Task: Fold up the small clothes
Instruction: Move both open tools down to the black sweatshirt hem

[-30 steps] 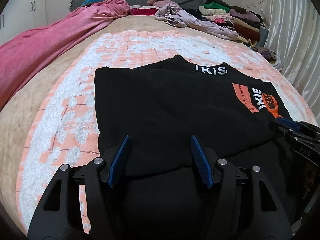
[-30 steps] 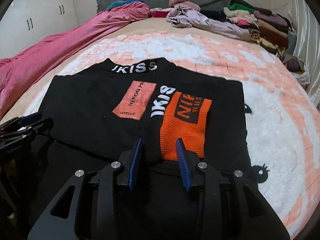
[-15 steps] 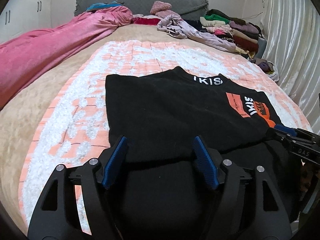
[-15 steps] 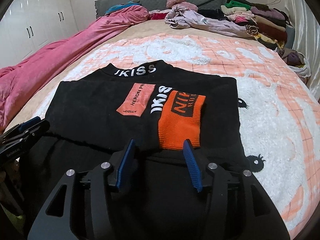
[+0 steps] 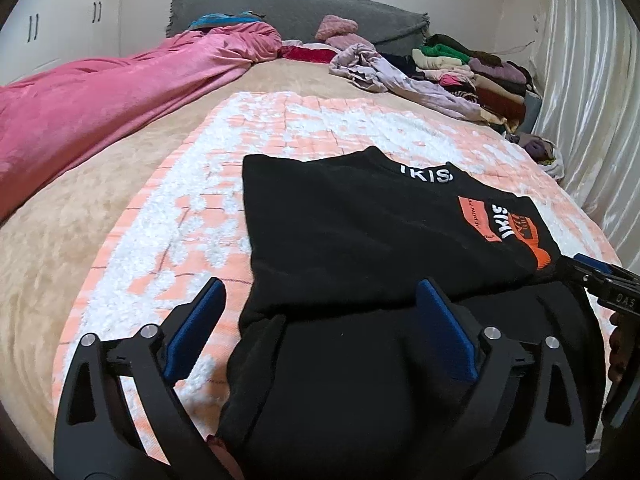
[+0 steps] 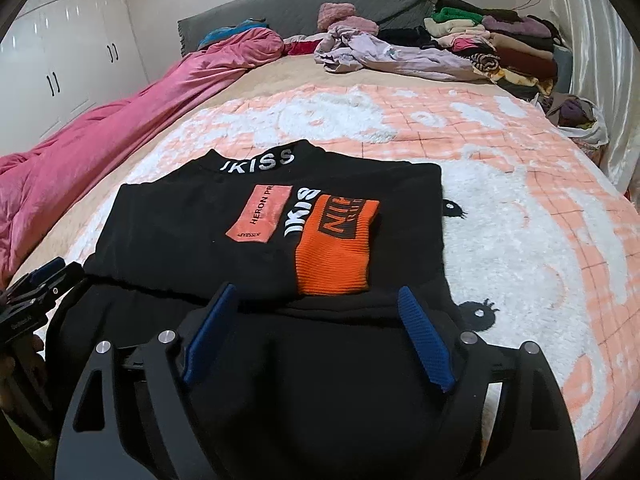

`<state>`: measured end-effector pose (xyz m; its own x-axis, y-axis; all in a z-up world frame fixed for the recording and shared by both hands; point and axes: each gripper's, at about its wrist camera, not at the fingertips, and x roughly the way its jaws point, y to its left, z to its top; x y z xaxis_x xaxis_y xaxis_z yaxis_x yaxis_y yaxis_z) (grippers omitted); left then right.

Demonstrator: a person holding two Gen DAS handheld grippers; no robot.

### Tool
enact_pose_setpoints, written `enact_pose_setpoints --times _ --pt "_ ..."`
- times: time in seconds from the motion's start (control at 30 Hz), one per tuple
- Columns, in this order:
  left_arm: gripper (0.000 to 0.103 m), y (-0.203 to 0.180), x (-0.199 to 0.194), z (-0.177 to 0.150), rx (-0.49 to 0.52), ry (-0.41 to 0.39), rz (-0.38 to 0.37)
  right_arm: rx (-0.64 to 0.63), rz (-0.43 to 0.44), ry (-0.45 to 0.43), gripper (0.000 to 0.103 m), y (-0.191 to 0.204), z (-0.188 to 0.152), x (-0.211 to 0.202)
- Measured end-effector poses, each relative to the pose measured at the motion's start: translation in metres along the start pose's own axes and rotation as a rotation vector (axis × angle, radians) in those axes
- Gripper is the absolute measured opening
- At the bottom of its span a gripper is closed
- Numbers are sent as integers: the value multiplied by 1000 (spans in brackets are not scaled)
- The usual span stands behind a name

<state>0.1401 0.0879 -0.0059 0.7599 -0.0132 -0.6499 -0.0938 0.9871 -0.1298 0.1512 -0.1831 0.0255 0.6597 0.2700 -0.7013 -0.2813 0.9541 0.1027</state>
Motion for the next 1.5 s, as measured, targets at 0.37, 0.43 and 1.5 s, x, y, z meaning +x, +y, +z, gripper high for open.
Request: enact_pose_setpoints --times 0.37,0.43,1.5 --pt "93 18 -38 -8 -62 -2 -10 -13 -24 -28 87 -15 -16 -38" --pt "93 24 -44 -9 -71 8 -6 -6 -31 -30 87 -21 -21 -44" --pt "79 37 -74 -104 -66 268 -49 -4 -59 108 87 -63 -119 -93"
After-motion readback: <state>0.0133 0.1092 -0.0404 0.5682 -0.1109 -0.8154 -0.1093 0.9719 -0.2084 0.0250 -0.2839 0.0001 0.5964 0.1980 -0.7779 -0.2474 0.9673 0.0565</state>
